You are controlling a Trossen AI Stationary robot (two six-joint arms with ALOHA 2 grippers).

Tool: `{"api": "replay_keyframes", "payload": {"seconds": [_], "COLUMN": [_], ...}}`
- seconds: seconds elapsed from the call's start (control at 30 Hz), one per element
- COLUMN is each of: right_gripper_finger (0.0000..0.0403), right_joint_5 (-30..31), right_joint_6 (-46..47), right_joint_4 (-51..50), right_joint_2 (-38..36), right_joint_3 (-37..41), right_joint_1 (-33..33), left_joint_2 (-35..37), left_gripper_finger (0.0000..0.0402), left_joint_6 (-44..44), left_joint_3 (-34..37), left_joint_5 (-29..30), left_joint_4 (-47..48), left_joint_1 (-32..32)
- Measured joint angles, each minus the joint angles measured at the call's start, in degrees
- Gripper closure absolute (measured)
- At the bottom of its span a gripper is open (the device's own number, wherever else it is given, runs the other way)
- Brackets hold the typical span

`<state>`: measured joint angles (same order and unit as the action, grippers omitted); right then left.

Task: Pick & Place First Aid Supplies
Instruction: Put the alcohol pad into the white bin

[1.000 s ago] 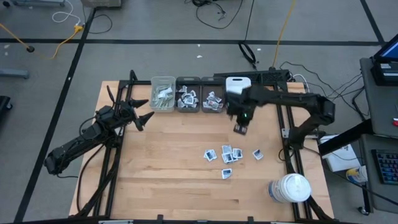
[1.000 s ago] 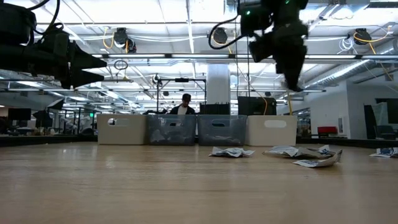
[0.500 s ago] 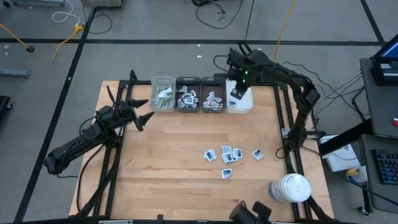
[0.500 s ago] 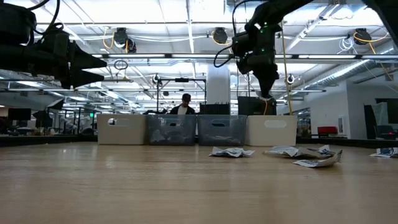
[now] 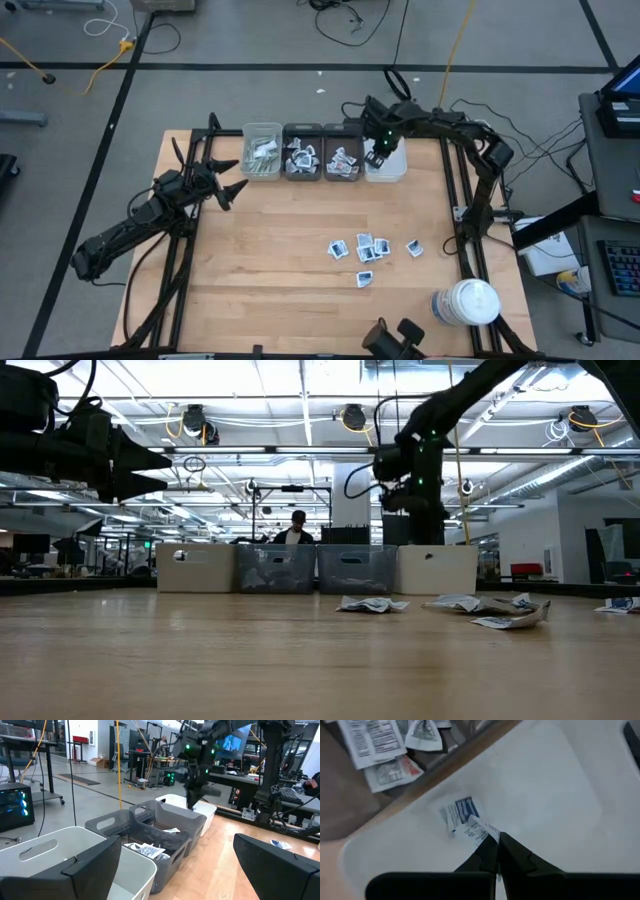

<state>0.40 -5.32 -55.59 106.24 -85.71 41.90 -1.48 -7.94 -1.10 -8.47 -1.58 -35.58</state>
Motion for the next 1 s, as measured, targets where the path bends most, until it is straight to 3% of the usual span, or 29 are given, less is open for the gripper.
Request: {"api": "replay_keyframes", "payload": {"seconds": [0.17, 0.3, 0.73, 1.0], "right_gripper_finger": [0.0392, 0.0372, 0.0189, 0.0172], "right_joint_5": [4.92, 6.91, 5.69, 7.1], "right_joint_6": [-0.6, -1.45, -2.13, 5.83], "right_joint_4": [8.16, 7.52, 6.66, 2.19], "right_joint_2": [0.0, -0.02, -0.22, -4.49], "right_joint_3": [6.46, 7.14, 7.14, 6.87], "right_joint_1": [-0.8, -1.13, -1.13, -1.95], "left_joint_2": [0.0, 0.01, 0.01, 0.0], "left_gripper_finger": [0.0009, 0.0009, 0.0009, 0.0009], "left_joint_6": [0.0, 0.0, 0.0, 0.0], "left_joint_3": [0.0, 0.0, 0.0, 0.0], "left_joint_5": [0.0, -0.01, 0.0, -0.01], "left_joint_4": [-0.01, -0.01, 0.01, 0.0], "left_joint_1": [0.01, -0.01, -0.01, -0.01]}}
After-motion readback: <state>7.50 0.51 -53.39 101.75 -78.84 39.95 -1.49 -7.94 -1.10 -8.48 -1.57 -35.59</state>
